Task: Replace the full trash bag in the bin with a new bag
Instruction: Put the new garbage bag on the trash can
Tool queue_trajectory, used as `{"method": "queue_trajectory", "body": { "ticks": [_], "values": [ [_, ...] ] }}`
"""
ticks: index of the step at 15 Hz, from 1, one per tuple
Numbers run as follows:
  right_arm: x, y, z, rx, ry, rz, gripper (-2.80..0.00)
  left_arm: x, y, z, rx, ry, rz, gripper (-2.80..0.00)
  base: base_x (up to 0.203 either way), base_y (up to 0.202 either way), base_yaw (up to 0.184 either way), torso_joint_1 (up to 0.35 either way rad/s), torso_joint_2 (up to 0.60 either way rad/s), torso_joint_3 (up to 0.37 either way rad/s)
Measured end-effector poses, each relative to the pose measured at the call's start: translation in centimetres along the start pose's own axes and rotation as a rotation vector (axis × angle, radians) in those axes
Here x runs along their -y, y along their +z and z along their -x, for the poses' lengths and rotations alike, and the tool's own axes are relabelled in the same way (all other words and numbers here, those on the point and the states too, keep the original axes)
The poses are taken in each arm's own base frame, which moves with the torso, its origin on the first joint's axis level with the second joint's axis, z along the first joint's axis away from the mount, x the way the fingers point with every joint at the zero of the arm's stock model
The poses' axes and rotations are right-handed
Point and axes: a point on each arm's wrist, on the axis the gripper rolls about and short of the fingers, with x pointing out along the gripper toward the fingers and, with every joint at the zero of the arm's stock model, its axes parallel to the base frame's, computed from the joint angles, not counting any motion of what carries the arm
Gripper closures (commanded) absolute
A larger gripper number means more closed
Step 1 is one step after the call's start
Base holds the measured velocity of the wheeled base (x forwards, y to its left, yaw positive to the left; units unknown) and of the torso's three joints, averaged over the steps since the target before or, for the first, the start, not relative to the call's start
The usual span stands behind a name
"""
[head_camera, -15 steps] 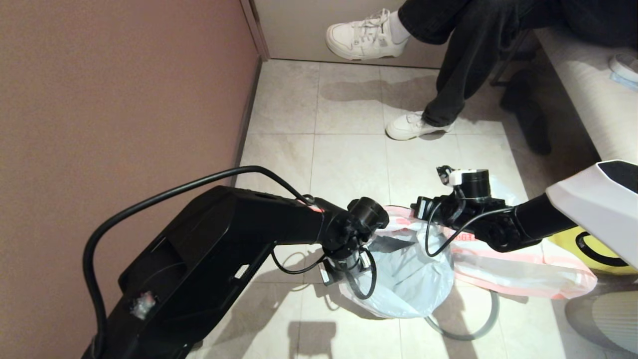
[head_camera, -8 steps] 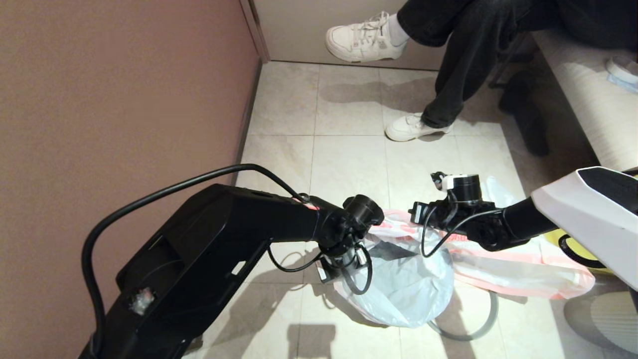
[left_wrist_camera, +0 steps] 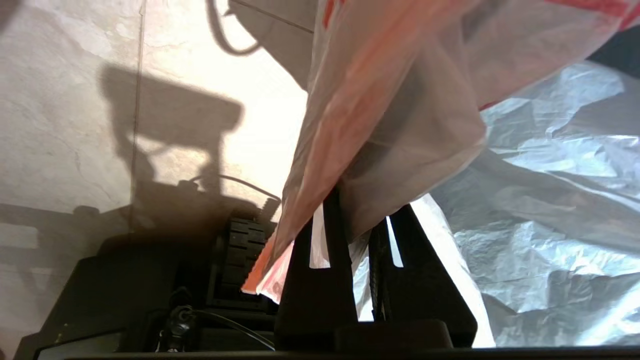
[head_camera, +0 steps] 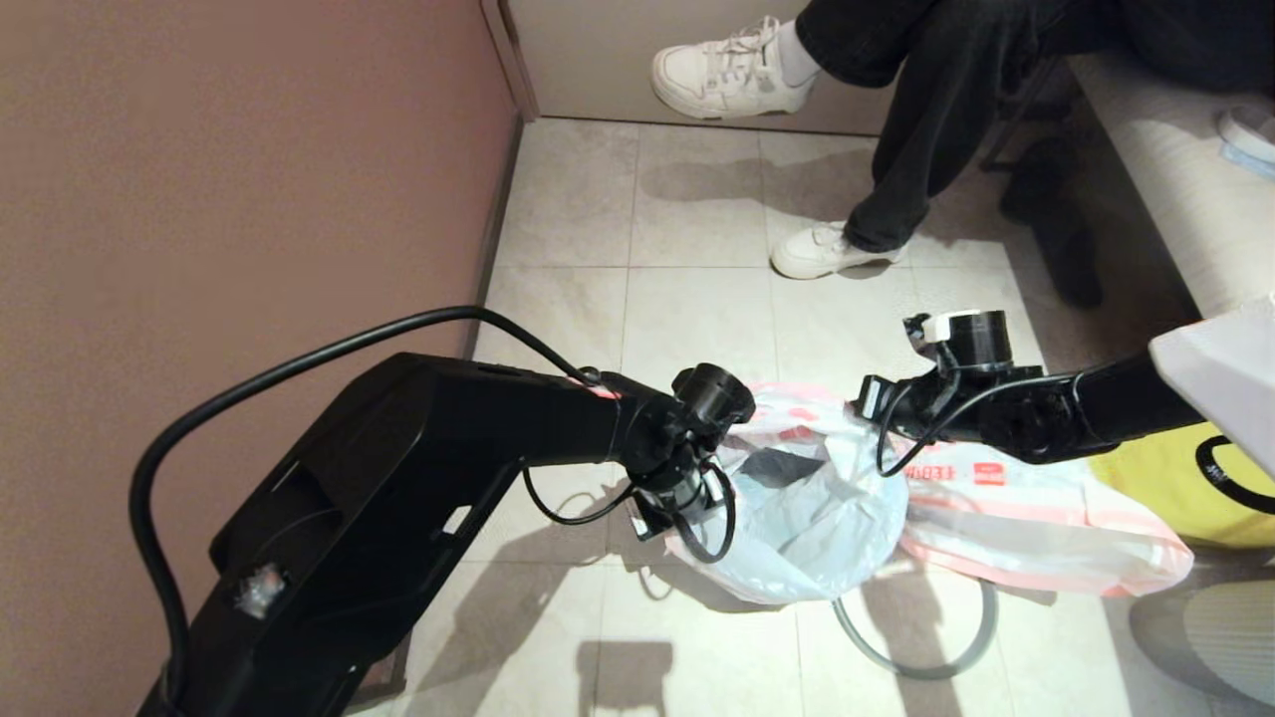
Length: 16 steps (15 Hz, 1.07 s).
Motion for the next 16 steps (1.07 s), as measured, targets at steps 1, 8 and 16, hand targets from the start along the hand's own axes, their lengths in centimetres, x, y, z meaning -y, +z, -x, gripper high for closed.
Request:
{"method": "queue_trajectory", "body": {
  "ticks": [1, 8, 16],
  "values": [
    [-0.8, 0.8, 1.1, -0.013, 0.008, -0.001, 0.0, 0.1, 0.0, 0.1, 0.002, -0.003, -0.003, 0.0, 0.0, 0.0, 0.0, 0.0, 0.0, 0.0],
    [-3.6, 3.7, 6.8, -0.059, -0.016, 0.031, 0.0, 0.6, 0.2, 0.9, 0.07, 0.013, -0.004, 0.0, 0.0, 0.0, 0.0, 0.0, 0.0, 0.0],
    [-4.7, 3.2, 9.2, -0.115, -0.156, 0.168, 0.0, 0.5, 1.5, 1.1, 0.16, 0.004, 0.059, 0.0, 0.0, 0.0, 0.0, 0.0, 0.0, 0.0]
  ]
}}
